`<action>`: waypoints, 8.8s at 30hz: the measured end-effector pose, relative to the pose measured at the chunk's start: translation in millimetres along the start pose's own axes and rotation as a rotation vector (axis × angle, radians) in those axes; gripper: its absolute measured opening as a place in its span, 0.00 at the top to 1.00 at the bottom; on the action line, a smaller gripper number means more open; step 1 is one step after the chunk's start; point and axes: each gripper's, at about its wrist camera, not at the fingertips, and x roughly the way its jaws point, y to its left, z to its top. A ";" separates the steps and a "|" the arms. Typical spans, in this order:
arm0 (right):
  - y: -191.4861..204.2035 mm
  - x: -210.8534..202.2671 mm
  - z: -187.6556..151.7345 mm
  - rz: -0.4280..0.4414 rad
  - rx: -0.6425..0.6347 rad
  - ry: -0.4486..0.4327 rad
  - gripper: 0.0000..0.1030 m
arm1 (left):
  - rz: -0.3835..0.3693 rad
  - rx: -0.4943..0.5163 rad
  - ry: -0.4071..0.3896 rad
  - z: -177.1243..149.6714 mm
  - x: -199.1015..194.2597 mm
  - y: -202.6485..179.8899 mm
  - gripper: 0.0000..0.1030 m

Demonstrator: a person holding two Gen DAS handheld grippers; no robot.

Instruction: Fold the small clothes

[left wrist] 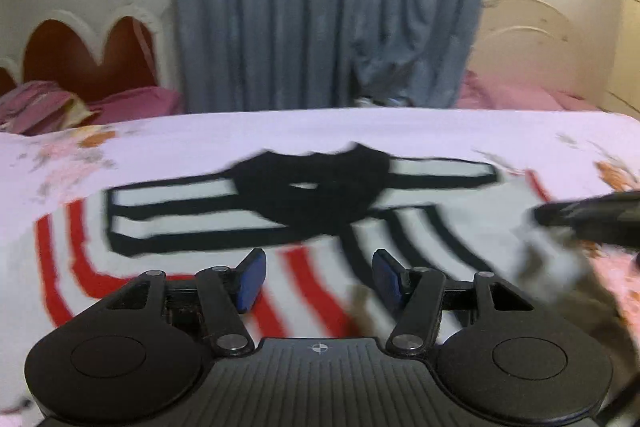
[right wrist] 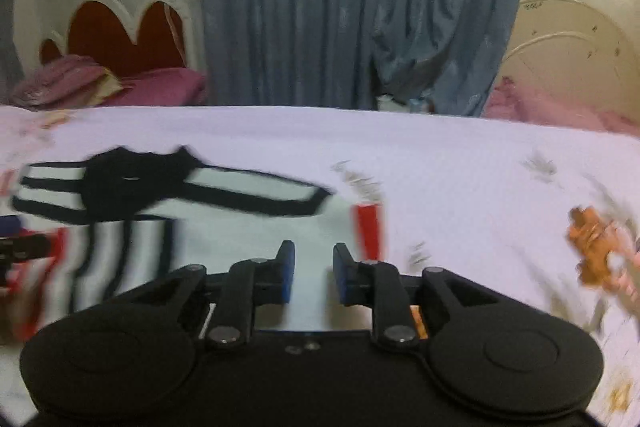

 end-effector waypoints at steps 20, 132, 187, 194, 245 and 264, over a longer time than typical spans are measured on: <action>22.3 -30.0 -48.9 -0.079 -0.104 0.088 0.85 | -0.008 0.064 0.118 -35.2 -11.0 12.1 0.43; 129.7 -52.5 -20.5 -0.121 0.063 0.106 0.84 | 0.381 -0.782 -0.084 -152.0 -162.5 407.7 0.39; 42.3 -55.7 -33.9 0.125 0.279 0.093 0.65 | -0.038 0.006 0.003 -38.7 -86.3 48.3 0.54; 64.9 -25.9 -29.3 0.105 0.285 0.116 0.65 | 0.196 -0.056 0.059 -85.9 -114.0 151.9 0.60; 160.7 -3.9 -35.4 0.108 -0.095 0.157 0.83 | 0.026 -0.005 0.129 -59.6 -46.9 124.9 0.83; 179.8 57.0 27.6 0.105 -0.064 0.122 0.81 | 0.073 -0.002 0.116 18.5 38.7 178.8 0.53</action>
